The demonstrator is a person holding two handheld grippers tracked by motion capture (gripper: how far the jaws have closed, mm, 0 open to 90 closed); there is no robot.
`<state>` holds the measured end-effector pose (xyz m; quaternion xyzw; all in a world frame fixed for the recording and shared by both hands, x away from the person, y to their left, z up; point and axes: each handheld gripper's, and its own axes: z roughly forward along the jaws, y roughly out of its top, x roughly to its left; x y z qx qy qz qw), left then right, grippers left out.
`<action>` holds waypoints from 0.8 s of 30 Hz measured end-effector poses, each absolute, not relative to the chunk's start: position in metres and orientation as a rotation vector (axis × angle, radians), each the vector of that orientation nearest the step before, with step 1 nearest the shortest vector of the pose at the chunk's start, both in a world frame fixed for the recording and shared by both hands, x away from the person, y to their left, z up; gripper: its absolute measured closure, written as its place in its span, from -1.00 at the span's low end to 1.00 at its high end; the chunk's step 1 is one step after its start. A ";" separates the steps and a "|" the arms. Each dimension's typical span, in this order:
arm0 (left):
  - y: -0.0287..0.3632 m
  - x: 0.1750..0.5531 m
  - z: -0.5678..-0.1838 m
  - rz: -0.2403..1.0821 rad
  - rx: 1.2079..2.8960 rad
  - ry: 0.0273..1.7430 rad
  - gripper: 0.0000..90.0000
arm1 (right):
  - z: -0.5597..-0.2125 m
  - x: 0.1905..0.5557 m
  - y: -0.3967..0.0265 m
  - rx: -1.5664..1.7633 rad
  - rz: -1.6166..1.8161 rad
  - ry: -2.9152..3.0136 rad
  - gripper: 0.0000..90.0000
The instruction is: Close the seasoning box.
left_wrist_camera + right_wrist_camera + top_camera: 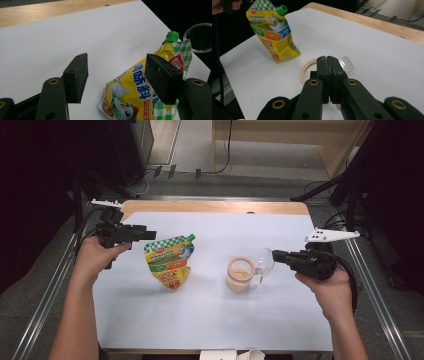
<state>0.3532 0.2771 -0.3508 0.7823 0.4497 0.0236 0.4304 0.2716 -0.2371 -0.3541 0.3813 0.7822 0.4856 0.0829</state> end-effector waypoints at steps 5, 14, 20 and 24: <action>0.278 0.353 -0.350 0.060 1.948 1.123 -0.20 | -0.360 0.275 -0.244 1.173 1.417 2.321 1.00; 0.280 0.353 -0.350 0.056 1.938 1.121 -0.20 | -0.376 0.283 -0.252 1.238 1.375 2.302 1.00; 0.279 0.353 -0.351 0.052 1.941 1.117 -0.20 | -0.391 0.287 -0.248 1.267 1.345 2.325 1.00; 0.278 0.354 -0.352 0.051 1.943 1.119 -0.20 | -0.398 0.290 -0.244 1.275 1.334 2.346 1.00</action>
